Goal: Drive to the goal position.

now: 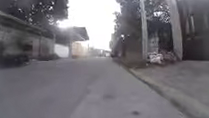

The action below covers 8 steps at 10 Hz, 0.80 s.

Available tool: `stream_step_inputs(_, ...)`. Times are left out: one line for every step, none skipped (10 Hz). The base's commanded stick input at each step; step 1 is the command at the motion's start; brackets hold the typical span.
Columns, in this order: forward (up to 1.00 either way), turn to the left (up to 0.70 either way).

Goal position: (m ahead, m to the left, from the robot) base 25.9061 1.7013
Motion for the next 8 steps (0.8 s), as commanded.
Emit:
stream_step_inputs(1.0, 0.0)
stream_step_inputs(1.0, 0.0)
stream_step_inputs(1.0, 0.0)
stream_step_inputs(1.0, 0.0)
stream_step_inputs(1.0, 0.0)
stream_step_inputs(1.0, 0.0)
stream_step_inputs(1.0, 0.0)
stream_step_inputs(1.0, 0.0)
